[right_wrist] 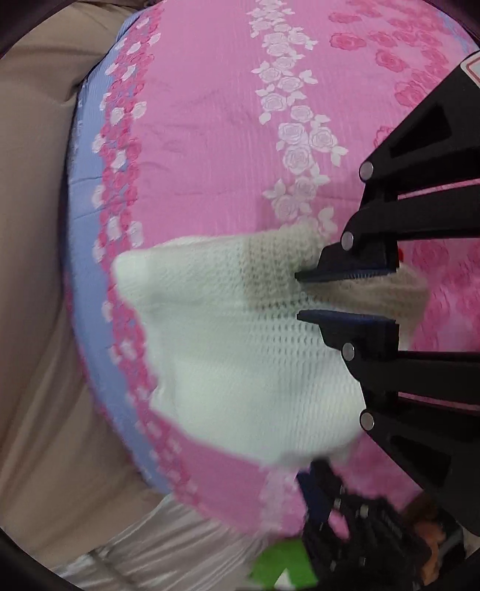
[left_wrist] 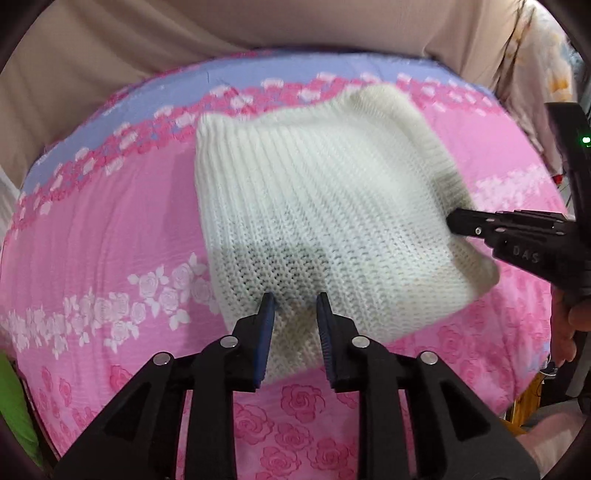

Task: Fold small clothes
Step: 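Open both grippers and withdraw them from the folded sweater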

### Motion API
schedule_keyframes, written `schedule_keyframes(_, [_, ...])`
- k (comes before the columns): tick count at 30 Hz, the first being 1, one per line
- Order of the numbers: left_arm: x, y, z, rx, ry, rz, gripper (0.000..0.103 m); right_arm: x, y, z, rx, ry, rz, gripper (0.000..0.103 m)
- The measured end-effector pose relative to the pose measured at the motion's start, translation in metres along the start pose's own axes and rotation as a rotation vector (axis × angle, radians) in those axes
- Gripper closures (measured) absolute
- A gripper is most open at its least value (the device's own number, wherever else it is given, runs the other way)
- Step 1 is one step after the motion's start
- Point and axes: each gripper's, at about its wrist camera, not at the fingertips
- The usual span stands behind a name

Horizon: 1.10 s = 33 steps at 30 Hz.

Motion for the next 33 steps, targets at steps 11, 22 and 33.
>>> schedule_keyframes(11, [0.019,0.01,0.011,0.033,-0.102,0.001,0.043,0.068,0.029,-0.003,-0.142,-0.03,0.116,0.089])
schedule_keyframes(22, [0.048,0.017,0.019,0.049,-0.259,0.043,0.025,0.079,0.062,-0.007,-0.192,0.075,0.126,0.07])
schedule_keyframes(33, [0.051,0.026,0.014,0.176,-0.277,0.047,0.024,0.072,0.081,-0.023,-0.113,0.102,0.096,0.063])
Point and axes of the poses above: each gripper's, at about its wrist camera, not at the fingertips, and x roughly against the way its jaws point, z to its right, y to its underside, and after that the axes turned 9 degrees about -x, right-handed
